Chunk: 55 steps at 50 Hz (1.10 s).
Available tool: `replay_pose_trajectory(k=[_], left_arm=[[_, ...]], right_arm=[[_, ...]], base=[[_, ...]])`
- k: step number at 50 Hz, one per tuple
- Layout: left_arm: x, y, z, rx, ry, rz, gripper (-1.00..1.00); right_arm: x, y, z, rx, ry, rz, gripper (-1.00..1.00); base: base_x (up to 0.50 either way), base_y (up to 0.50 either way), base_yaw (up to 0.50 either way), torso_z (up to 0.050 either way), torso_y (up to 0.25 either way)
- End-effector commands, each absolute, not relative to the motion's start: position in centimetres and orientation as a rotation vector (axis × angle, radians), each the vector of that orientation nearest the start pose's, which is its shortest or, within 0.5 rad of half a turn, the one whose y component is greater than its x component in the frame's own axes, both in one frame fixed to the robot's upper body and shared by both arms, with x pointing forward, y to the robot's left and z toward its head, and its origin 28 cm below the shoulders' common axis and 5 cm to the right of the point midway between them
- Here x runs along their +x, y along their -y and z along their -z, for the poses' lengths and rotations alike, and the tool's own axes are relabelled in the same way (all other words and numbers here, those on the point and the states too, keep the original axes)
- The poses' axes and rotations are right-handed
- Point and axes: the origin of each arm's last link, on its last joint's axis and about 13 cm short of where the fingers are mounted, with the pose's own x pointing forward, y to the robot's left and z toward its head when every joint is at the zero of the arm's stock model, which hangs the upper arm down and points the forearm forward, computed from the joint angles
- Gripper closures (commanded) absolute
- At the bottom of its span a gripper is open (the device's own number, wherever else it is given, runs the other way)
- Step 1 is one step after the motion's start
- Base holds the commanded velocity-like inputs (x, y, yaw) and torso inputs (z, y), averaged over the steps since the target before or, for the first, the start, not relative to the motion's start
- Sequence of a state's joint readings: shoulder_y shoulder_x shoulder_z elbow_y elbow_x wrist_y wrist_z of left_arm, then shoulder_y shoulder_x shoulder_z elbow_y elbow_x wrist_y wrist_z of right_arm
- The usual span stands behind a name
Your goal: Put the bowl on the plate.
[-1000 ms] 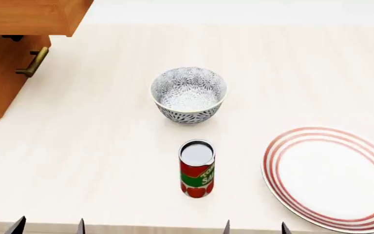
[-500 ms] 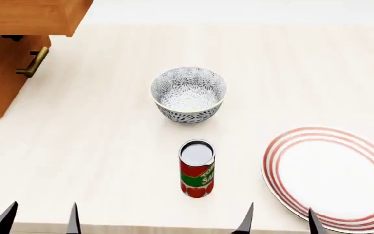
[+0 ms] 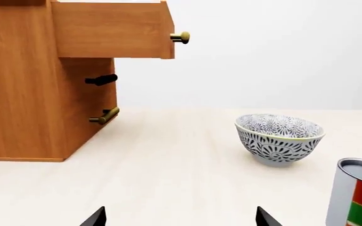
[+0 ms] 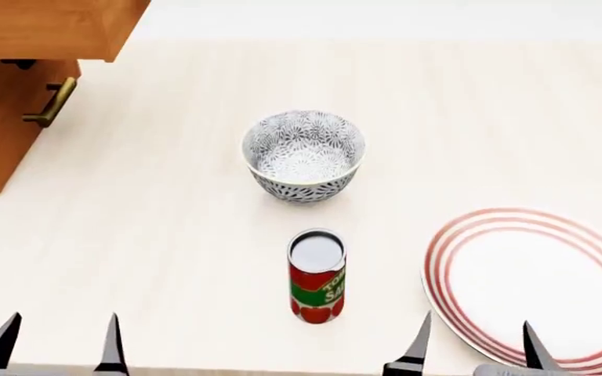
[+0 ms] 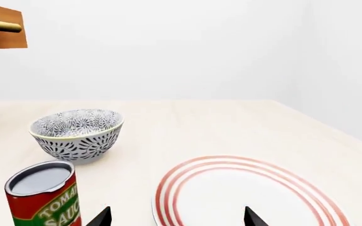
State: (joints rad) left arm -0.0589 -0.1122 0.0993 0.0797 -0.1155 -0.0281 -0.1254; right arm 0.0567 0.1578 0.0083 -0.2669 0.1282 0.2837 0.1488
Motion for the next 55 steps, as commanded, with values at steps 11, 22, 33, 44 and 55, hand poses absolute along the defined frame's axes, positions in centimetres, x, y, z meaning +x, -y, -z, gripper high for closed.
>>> replay_pose_trajectory(k=[11,22,33,44,55], left_arm=[[22.50,-21.12,-4.43,-0.017,0.111,-0.018,-1.00],[22.64,-21.20,-4.31,-0.019,0.112,-0.022,-1.00],[22.79,-21.23,-4.10,-0.019,0.111,-0.020,-1.00],[22.87,-21.26,-4.11,-0.019,0.113,-0.022,-1.00],[22.75,-21.29,-4.23,-0.019,0.114,-0.025,-1.00]], right_arm=[[21.80,13.34,-7.11,-0.009,0.050,0.100,-1.00],[21.63,13.58,-7.37,0.004,0.038,0.086,-1.00],[21.59,13.77,-7.61,0.022,0.031,0.068,-1.00],[21.64,13.99,-7.62,0.037,0.023,0.047,-1.00],[21.68,14.01,-7.58,0.040,0.020,0.042,-1.00]], base=[[0.14,0.00,0.00,0.000,0.000],[0.16,0.00,0.00,0.000,0.000],[0.16,0.00,0.00,0.000,0.000],[0.16,0.00,0.00,0.000,0.000],[0.16,0.00,0.00,0.000,0.000]])
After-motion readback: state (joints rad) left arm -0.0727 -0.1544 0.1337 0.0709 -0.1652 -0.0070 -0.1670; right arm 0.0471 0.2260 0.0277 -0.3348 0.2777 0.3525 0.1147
